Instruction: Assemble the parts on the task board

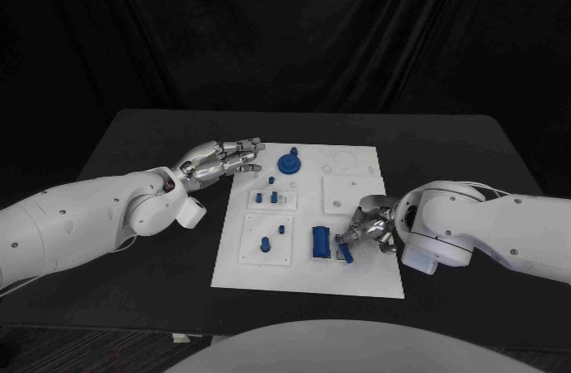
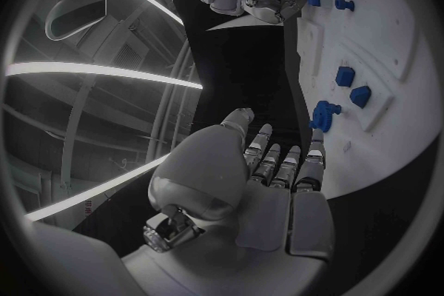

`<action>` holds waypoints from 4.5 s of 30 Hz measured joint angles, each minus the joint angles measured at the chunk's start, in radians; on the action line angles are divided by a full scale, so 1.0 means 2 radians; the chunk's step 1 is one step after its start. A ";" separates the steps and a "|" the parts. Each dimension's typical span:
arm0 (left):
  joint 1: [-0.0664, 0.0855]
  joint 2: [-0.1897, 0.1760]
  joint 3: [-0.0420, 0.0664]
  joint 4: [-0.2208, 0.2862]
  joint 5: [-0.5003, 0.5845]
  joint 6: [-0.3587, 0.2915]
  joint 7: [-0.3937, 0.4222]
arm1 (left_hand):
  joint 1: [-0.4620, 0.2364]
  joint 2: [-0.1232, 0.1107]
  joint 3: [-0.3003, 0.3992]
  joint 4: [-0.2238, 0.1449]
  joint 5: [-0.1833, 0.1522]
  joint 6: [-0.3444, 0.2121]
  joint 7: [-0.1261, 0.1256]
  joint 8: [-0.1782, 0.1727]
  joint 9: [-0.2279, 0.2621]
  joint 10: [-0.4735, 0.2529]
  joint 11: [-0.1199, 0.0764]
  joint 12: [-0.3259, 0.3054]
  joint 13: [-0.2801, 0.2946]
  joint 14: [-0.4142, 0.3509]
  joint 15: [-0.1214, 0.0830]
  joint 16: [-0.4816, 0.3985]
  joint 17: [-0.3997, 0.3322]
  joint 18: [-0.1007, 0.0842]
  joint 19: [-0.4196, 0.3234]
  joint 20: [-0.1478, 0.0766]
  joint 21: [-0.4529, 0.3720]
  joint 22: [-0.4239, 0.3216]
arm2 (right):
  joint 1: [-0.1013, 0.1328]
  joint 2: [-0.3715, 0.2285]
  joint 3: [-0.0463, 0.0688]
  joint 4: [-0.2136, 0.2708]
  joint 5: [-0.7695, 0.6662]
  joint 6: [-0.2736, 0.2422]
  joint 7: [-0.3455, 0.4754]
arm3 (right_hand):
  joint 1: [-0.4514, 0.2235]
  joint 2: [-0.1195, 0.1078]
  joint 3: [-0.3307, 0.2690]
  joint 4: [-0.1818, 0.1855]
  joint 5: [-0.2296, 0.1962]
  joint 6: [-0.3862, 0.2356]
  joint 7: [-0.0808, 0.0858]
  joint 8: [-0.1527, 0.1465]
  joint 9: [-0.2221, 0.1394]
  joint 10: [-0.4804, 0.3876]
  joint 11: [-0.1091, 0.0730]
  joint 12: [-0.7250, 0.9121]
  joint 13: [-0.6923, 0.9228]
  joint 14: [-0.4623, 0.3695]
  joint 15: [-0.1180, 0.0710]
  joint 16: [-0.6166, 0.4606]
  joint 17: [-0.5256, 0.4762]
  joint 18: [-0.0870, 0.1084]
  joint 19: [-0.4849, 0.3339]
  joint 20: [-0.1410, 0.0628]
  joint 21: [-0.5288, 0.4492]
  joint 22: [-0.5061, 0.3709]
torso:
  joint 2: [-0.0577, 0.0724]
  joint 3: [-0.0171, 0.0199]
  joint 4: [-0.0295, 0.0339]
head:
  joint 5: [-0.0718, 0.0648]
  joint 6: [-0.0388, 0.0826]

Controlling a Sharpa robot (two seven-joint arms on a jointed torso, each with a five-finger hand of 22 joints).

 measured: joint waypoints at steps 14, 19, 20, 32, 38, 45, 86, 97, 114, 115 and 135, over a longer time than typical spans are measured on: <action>-0.001 0.000 0.000 0.000 0.000 0.002 -0.001 | 0.000 0.000 0.004 -0.004 0.000 0.004 0.000 0.002 0.000 0.002 0.002 0.000 0.000 0.000 0.000 0.000 0.000 0.000 0.000 0.000 0.000 -0.001 | 0.000 0.000 0.000 0.000 0.000 -0.009 0.001 | 0.002 0.014 0.007 0.004 0.023 0.002 -0.002 0.006 0.004 0.000 0.000 0.000 0.000 0.000 0.000 0.000 0.002 0.000 0.000 0.000 -0.001 0.000 | 0.000 0.0000 0.0000 | 0.001 0.000; -0.001 0.001 0.000 0.000 0.000 0.002 -0.001 | 0.000 0.000 0.005 -0.005 0.000 0.004 0.000 0.002 0.000 0.002 0.002 0.000 0.000 0.000 0.000 0.000 0.000 0.000 0.000 0.000 0.000 -0.001 | 0.000 -0.001 0.000 -0.001 0.000 -0.012 0.001 | 0.002 0.014 0.008 0.006 0.025 0.002 -0.002 0.006 0.004 0.000 0.000 0.000 0.000 0.000 0.000 0.000 0.002 0.000 0.000 0.000 -0.001 0.000 | 0.000 0.0000 0.0000 | 0.001 0.000; -0.001 0.001 0.000 0.000 0.000 0.002 -0.002 | 0.000 0.000 0.008 -0.005 0.000 0.005 0.001 0.002 0.000 0.002 0.002 0.000 0.000 0.000 0.000 0.000 0.000 0.000 0.000 0.000 0.000 -0.001 | 0.000 -0.001 0.000 -0.001 0.000 -0.012 0.002 | 0.002 0.014 0.008 0.006 0.025 0.002 -0.002 0.006 0.004 0.000 0.000 0.000 0.000 0.000 0.000 0.000 0.001 0.000 0.000 0.000 -0.001 0.000 | 0.000 0.0000 0.0000 | 0.001 0.000; -0.001 -0.002 0.000 0.001 0.000 0.003 -0.002 | 0.000 0.000 0.014 -0.007 0.002 0.009 0.002 0.004 0.001 0.003 0.003 0.000 0.001 0.000 0.000 0.000 0.000 0.000 0.000 0.000 0.000 -0.001 | 0.000 -0.025 0.000 0.020 -0.004 -0.034 0.033 | -0.037 -0.005 -0.036 0.048 -0.094 0.002 -0.002 0.023 0.014 0.000 0.000 0.000 0.000 0.000 0.000 0.002 0.010 0.000 0.000 0.000 0.007 0.000 | 0.000 0.0000 0.0000 | 0.005 0.000; -0.001 -0.003 0.000 0.001 0.000 0.003 -0.003 | 0.000 0.000 0.015 -0.007 0.002 0.013 0.002 0.004 0.002 0.004 0.004 0.000 0.001 0.000 0.000 0.000 0.000 0.000 0.002 -0.002 0.000 -0.001 | 0.000 -0.045 0.000 0.038 -0.034 -0.044 0.062 | -0.024 -0.017 -0.059 0.052 -0.117 -0.013 -0.008 0.071 0.052 0.000 -0.004 0.000 0.000 0.000 -0.004 0.009 0.016 0.000 0.006 -0.006 0.022 0.000 | 0.000 0.0000 -0.0001 | 0.005 0.000; -0.001 -0.004 0.000 0.001 0.000 0.003 -0.003 | 0.000 0.000 0.017 -0.009 0.002 0.013 0.002 0.006 0.002 0.004 0.004 0.002 0.001 0.000 0.000 0.000 0.000 0.000 0.002 -0.002 0.000 -0.001 | 0.000 -0.051 0.000 0.043 -0.100 -0.023 0.074 | -0.001 -0.022 -0.094 0.079 -0.163 -0.071 -0.015 0.183 0.155 0.000 -0.011 0.000 0.000 0.000 -0.007 0.009 0.015 0.000 0.006 -0.006 0.015 0.000 | 0.000 0.0000 -0.0001 | 0.003 0.000; -0.003 -0.004 0.000 -0.002 0.000 0.005 -0.005 | 0.000 0.000 0.028 -0.011 0.002 0.013 0.002 0.006 0.001 0.003 0.003 0.002 0.000 0.000 0.000 0.000 0.000 0.000 0.002 -0.002 0.000 -0.004 | -0.020 -0.049 0.000 0.051 -0.207 0.062 0.068 | 0.006 -0.025 -0.154 0.099 -0.164 -0.099 -0.033 0.337 0.331 -0.002 -0.025 0.000 0.000 0.001 -0.019 0.030 0.015 0.000 0.010 -0.017 0.024 0.000 | 0.000 -0.0002 0.0002 | 0.001 0.000; -0.004 -0.004 0.000 -0.002 0.000 0.006 -0.007 | 0.000 0.000 0.030 -0.011 0.004 0.013 0.002 0.006 0.001 0.003 0.003 0.002 0.000 0.000 0.000 0.000 0.000 0.000 0.002 -0.002 0.000 -0.004 | -0.020 -0.042 0.000 0.041 -0.208 0.061 0.063 | 0.022 -0.009 -0.159 0.094 -0.140 -0.099 -0.033 0.337 0.340 -0.002 -0.025 0.000 0.000 0.000 -0.020 0.030 0.015 0.000 0.010 -0.017 0.024 0.000 | 0.000 -0.0002 0.0002 | 0.002 0.000; -0.004 -0.005 0.000 -0.001 0.000 0.007 -0.008 | 0.000 0.000 0.034 -0.012 0.004 0.013 0.002 0.006 0.001 0.003 0.003 0.002 0.000 0.000 0.000 0.000 0.000 0.000 0.002 -0.002 0.000 -0.004 | -0.021 -0.037 0.000 0.035 -0.209 0.051 0.059 | 0.029 -0.002 -0.159 0.094 -0.135 -0.099 -0.033 0.339 0.342 0.000 -0.027 0.000 0.000 0.000 -0.020 0.032 0.015 0.000 0.010 -0.017 0.024 0.000 | 0.000 -0.0005 0.0007 | 0.002 0.000; -0.004 -0.005 0.000 -0.001 0.000 0.007 -0.008 | 0.000 0.000 0.034 -0.012 0.004 0.012 0.002 0.006 0.001 0.003 0.003 0.002 0.000 0.000 0.000 0.000 0.000 0.000 0.002 -0.002 0.000 -0.004 | -0.021 -0.037 0.000 0.035 -0.209 0.051 0.059 | 0.029 -0.002 -0.159 0.094 -0.135 -0.099 -0.033 0.339 0.342 0.000 -0.027 0.000 0.000 0.000 -0.020 0.032 0.015 0.000 0.010 -0.017 0.024 0.000 | 0.000 -0.0005 0.0006 | 0.003 0.000; -0.004 -0.004 0.000 0.000 0.000 0.007 -0.009 | 0.000 0.000 0.035 -0.013 0.004 0.012 0.002 0.006 0.001 0.005 0.005 0.002 0.000 0.000 0.000 0.000 0.000 0.000 0.004 0.000 0.000 -0.004 | -0.022 -0.028 0.000 0.026 -0.209 0.048 0.052 | 0.078 0.023 -0.168 0.064 -0.155 -0.077 -0.036 0.340 0.357 0.000 -0.027 0.000 0.001 0.000 -0.020 0.032 0.015 0.000 0.012 -0.019 0.024 0.000 | 0.000 -0.0003 0.0005 | 0.003 0.000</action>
